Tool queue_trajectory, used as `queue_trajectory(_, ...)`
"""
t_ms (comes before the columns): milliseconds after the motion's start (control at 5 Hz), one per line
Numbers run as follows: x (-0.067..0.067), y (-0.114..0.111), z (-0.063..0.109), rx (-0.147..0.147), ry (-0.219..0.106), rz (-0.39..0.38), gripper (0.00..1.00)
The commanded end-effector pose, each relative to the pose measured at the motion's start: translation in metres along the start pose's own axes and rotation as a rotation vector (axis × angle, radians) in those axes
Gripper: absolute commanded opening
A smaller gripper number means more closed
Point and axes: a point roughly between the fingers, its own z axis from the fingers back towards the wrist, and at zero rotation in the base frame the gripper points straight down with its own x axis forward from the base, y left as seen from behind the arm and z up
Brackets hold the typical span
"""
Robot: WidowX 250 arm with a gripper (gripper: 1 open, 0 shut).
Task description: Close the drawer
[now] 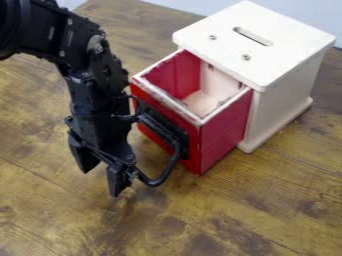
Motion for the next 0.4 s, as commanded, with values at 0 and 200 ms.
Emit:
queue_trajectory(0,0.0619,0.0035,0.0472,0.024,-0.264,0.129,1.0)
queue_trajectory(200,0.0719,0.0121,0.0512,0.004,-0.29,0.114,0.0)
